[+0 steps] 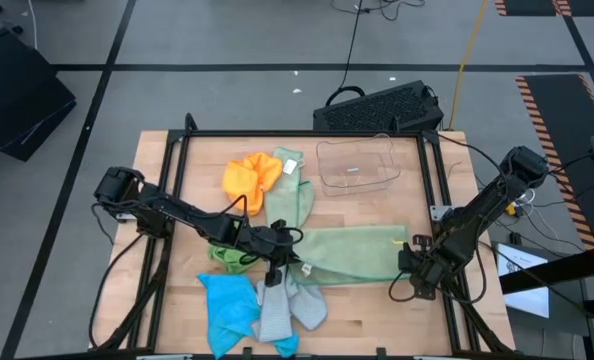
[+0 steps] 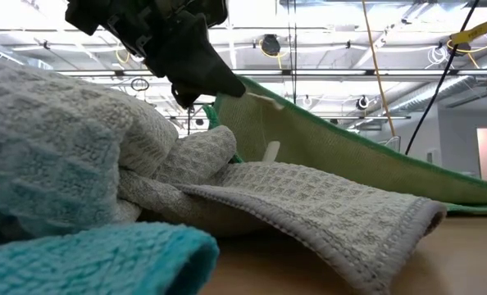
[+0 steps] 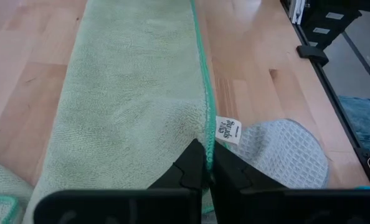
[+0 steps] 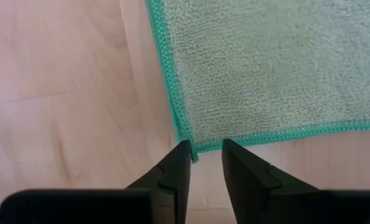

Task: Fold microfiber towels
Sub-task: Fold the bottom light green microfiber towel

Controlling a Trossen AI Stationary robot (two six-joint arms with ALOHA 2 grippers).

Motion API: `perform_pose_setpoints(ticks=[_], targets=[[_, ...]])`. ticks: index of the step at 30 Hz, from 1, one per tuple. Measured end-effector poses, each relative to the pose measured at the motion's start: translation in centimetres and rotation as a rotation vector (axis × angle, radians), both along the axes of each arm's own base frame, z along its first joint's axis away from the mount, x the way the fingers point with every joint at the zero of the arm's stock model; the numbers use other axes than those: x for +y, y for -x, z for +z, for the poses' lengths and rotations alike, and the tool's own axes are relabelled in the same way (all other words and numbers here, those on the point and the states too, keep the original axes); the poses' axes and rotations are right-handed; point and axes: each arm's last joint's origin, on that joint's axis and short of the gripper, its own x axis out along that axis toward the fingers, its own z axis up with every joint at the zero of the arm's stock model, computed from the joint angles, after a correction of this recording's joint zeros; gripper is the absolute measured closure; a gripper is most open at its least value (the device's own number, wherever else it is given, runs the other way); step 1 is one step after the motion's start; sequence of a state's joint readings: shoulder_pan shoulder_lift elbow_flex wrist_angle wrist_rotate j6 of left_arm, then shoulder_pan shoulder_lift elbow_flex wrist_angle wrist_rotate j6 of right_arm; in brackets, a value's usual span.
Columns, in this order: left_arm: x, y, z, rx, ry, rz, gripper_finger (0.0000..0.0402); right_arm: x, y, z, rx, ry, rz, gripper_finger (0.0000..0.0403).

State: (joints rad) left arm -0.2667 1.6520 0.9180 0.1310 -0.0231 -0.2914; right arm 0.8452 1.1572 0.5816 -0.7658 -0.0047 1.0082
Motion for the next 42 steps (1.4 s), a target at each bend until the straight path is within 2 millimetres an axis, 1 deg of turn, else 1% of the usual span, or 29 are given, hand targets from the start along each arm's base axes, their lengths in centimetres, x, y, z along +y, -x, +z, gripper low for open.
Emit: perform_pose_setpoints(ticks=[7, 10, 12, 16, 19, 22, 28, 31, 35, 38, 42], targets=[[-0.7, 0.1, 0.1, 0.006, 0.058, -0.041, 0.0380, -0.3, 0.3, -0.1, 0.031, 0.035, -0.005, 0.0316], [-1.0, 0.0, 0.4, -0.021, 0.088, -0.053, 0.0369, -0.4, 0.3, -0.1, 0.036, 0.041, -0.005, 0.0316], [-1.1, -0.1, 0.6, -0.041, 0.098, -0.055, 0.0349, -0.4, 0.3, -0.1, 0.035, 0.042, -0.005, 0.0316], [-1.1, -0.1, 0.6, -0.038, 0.105, -0.050, 0.0292, -0.4, 0.3, -0.1, 0.035, 0.041, -0.018, 0.0313], [-1.0, -0.1, 0.5, -0.039, 0.101, -0.050, 0.0256, -0.4, 0.3, -0.1, 0.035, 0.041, -0.020, 0.0298], [-0.7, -0.1, 0.5, -0.040, 0.094, -0.057, 0.0235, -0.4, 0.3, -0.1, 0.034, 0.039, -0.020, 0.0273], [-0.3, -0.3, 0.5, -0.041, 0.079, -0.055, 0.0229, -0.3, 0.5, 0.5, 0.036, -0.034, -0.030, 0.0231], [0.1, -0.3, 0.5, -0.037, 0.077, -0.043, 0.0229, -0.5, 0.7, 1.0, 0.032, -0.080, -0.066, 0.0223], [0.9, -0.5, 0.4, -0.036, 0.067, -0.025, 0.0229, -0.7, 0.9, 1.7, 0.009, -0.119, -0.099, 0.0223], [1.6, -0.7, 0.4, -0.042, 0.046, 0.001, 0.0229, -1.0, 0.8, 1.9, -0.071, -0.083, -0.120, 0.0223], [3.4, -0.9, 0.3, -0.033, 0.009, 0.077, 0.0229, -1.5, 0.3, 2.1, -0.256, 0.047, -0.155, 0.0223]])
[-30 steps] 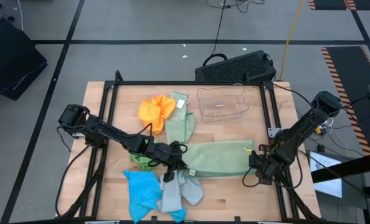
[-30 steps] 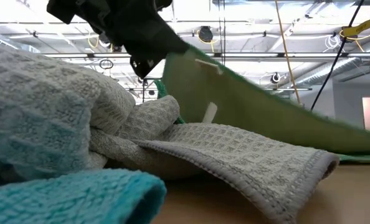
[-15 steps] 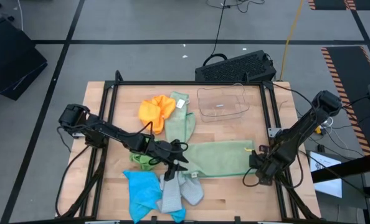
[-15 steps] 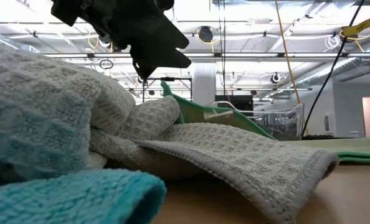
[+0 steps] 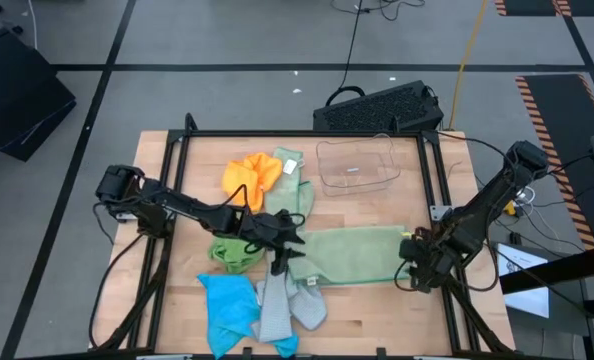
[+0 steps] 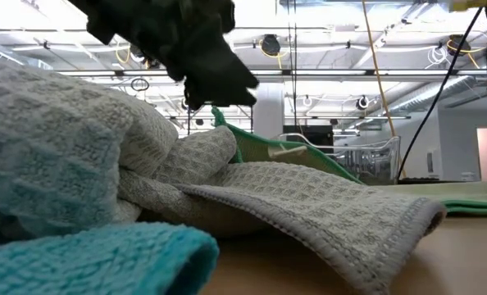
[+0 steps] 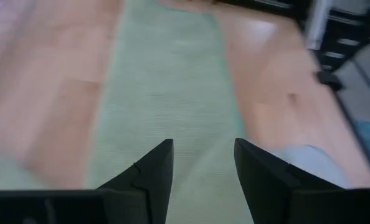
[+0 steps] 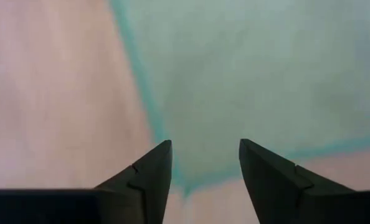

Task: Fold microfiber towels
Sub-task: Fold the bottom light green microfiber towel

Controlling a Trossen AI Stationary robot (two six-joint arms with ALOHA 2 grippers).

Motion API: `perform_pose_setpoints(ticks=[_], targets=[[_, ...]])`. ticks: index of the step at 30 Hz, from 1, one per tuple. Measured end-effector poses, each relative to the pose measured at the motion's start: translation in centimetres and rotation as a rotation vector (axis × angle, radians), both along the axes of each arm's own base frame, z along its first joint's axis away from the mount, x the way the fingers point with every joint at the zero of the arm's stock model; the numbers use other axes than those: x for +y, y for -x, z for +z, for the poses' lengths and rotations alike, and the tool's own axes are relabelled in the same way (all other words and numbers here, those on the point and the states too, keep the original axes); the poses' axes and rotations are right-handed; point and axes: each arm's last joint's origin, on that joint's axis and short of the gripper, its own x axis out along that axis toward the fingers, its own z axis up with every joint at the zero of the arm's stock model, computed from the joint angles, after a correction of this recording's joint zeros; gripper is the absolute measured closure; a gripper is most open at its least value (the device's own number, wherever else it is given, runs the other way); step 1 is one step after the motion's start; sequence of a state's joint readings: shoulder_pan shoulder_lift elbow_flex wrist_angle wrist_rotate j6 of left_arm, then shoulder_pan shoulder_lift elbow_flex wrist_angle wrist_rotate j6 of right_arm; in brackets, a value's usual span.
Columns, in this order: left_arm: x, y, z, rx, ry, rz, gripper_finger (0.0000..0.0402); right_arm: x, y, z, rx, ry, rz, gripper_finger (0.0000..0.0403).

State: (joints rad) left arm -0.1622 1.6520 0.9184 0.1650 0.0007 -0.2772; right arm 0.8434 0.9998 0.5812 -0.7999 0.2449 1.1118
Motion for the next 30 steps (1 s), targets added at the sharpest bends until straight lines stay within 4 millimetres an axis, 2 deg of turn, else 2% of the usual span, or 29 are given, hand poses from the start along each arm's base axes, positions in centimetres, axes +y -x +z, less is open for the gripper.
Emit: perform_pose_setpoints(ticks=[6, 11, 17, 20, 24, 30], targets=[[2.7, 0.3, -0.9, 0.109, -0.054, 0.049, 0.0228, -0.7, -1.4, 0.4, -0.213, 0.185, -0.002, 0.0222], [3.4, -0.2, -1.2, 0.070, -0.104, -0.027, 0.0228, -0.7, -3.4, 1.0, -0.384, 0.299, 0.054, 0.0222], [3.4, -1.0, -4.1, 0.130, -0.129, -0.071, 0.0229, -1.0, -6.7, 1.2, -0.496, 0.405, 0.126, 0.0222], [3.5, -1.0, -5.0, 0.176, -0.157, -0.011, 0.0229, -1.6, -8.5, 0.9, -0.519, 0.459, 0.130, 0.0222], [3.7, -0.4, -5.4, 0.261, -0.175, 0.024, 0.0229, -2.9, -11.5, 0.5, -0.602, 0.502, 0.069, 0.0222], [3.8, 1.6, -4.5, 0.409, -0.180, 0.037, 0.0229, -4.4, -15.2, -0.3, -0.747, 0.478, 0.105, 0.0222]])
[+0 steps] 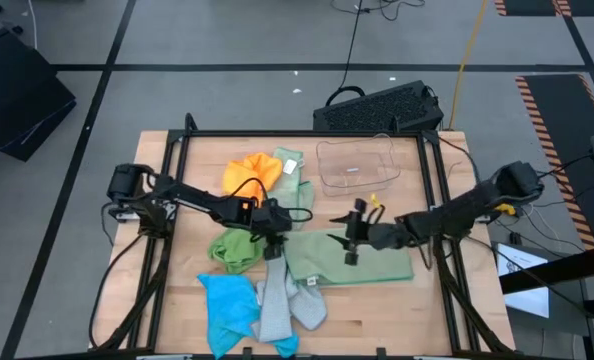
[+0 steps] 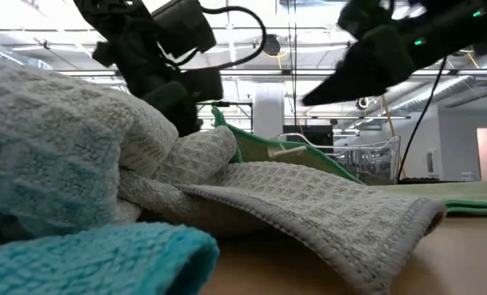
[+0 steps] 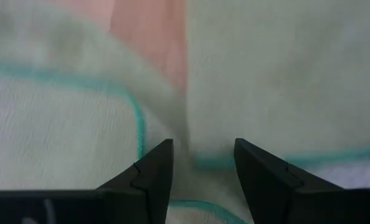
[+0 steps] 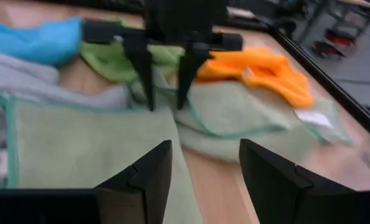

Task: Fold microfiber towels
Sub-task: Fold the bottom light green microfiber towel

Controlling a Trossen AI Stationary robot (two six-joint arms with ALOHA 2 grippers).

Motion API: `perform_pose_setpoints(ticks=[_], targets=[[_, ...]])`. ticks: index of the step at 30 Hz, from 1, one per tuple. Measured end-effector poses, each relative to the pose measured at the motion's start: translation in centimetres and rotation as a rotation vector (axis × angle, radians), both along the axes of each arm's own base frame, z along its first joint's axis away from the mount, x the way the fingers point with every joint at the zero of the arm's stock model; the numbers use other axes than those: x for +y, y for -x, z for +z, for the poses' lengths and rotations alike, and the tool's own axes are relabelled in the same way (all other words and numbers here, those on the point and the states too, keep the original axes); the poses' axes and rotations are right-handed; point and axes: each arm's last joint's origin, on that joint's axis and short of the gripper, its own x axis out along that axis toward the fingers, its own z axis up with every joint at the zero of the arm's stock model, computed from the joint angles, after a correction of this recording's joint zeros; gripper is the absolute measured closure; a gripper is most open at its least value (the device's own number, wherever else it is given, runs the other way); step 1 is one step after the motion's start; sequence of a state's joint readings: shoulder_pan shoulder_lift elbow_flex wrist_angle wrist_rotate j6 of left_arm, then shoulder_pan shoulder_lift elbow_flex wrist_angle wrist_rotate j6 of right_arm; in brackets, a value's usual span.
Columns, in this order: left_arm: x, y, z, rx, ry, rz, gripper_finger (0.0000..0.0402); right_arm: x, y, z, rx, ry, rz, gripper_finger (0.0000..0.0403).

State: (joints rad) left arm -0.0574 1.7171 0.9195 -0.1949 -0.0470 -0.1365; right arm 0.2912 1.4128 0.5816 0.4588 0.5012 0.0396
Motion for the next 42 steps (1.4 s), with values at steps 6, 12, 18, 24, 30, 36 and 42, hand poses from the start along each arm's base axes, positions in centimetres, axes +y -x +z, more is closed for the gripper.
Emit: perform_pose_setpoints(ticks=[6, 12, 18, 24, 30, 36, 42], targets=[[0.6, 0.8, -0.6, 0.107, -0.023, -0.002, 0.0229, -0.9, -3.2, -1.2, 0.029, -0.063, 0.047, 0.0222], [2.4, 1.7, -1.4, 0.227, -0.071, 0.100, 0.0229, -0.5, -8.1, -0.5, 0.172, -0.048, 0.055, 0.0222], [3.1, 2.7, -1.1, 0.300, -0.087, 0.180, 0.0229, -0.8, -11.1, 0.6, 0.301, -0.088, 0.107, 0.0222], [2.3, 4.2, 1.6, 0.277, -0.149, 0.240, 0.0229, -1.6, -13.7, 1.1, 0.322, -0.171, 0.238, 0.0222], [1.3, 6.1, 4.9, 0.187, -0.271, 0.333, 0.0229, -1.7, -14.6, -0.4, 0.362, -0.190, 0.258, 0.0222], [0.6, 9.0, 4.9, 0.082, -0.284, 0.409, 0.0229, -2.1, -14.8, -1.3, 0.388, -0.178, 0.227, 0.0222], [0.4, 10.1, 3.9, -0.050, -0.236, 0.440, 0.0229, -4.4, -15.1, -2.1, 0.400, -0.223, 0.212, 0.0216]])
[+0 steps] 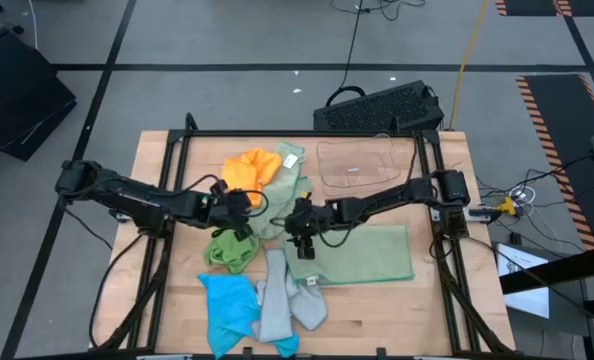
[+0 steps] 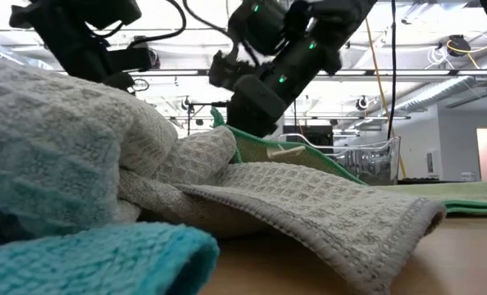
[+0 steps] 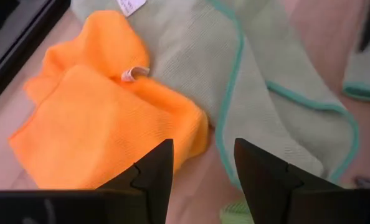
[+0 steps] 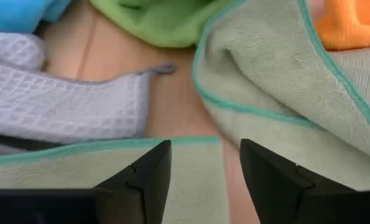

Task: Fold microfiber towels
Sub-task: Fold the bottom light green microfiber towel

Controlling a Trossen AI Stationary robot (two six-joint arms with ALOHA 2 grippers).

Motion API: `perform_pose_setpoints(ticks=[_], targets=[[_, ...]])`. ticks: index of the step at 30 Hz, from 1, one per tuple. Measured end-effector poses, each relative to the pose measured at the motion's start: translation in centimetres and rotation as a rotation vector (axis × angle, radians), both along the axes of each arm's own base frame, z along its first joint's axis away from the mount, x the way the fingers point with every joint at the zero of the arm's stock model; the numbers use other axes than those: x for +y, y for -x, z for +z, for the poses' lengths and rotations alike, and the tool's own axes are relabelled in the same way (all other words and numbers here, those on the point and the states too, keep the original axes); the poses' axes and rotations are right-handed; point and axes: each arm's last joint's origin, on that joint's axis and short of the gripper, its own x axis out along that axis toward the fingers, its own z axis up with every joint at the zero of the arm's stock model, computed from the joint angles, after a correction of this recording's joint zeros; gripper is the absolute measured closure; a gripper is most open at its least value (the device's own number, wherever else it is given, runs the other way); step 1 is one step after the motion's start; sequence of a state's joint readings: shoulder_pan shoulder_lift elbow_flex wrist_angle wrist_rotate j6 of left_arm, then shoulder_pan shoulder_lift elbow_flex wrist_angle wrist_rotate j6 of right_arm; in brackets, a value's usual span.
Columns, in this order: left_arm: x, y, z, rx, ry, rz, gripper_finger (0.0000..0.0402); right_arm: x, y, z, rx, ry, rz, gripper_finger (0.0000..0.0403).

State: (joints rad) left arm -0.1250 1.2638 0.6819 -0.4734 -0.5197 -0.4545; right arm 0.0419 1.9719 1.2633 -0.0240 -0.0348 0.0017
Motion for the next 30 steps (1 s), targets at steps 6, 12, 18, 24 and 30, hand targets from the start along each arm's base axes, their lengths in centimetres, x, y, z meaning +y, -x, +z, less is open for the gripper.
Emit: perform_pose_setpoints(ticks=[6, 12, 18, 24, 30], targets=[[0.3, -0.1, -0.1, -0.008, -0.026, 0.034, 0.0229, -1.3, -0.2, -1.3, 0.025, -0.049, 0.040, 0.0184], [1.0, 0.5, -0.7, 0.016, -0.058, 0.107, 0.0229, -2.0, -0.2, -1.5, 0.029, -0.053, 0.063, 0.0175], [1.8, 1.2, -2.1, 0.042, -0.010, 0.149, 0.0229, -2.0, -0.3, -1.9, 0.030, -0.094, 0.090, 0.0184], [1.8, 0.8, -2.0, 0.001, 0.011, 0.111, 0.0229, -1.9, -0.7, -3.5, 0.045, -0.141, 0.092, 0.0197], [1.7, 0.6, -1.9, -0.010, 0.013, 0.087, 0.0229, -2.1, -0.6, -3.7, 0.057, -0.165, 0.098, 0.0233]])
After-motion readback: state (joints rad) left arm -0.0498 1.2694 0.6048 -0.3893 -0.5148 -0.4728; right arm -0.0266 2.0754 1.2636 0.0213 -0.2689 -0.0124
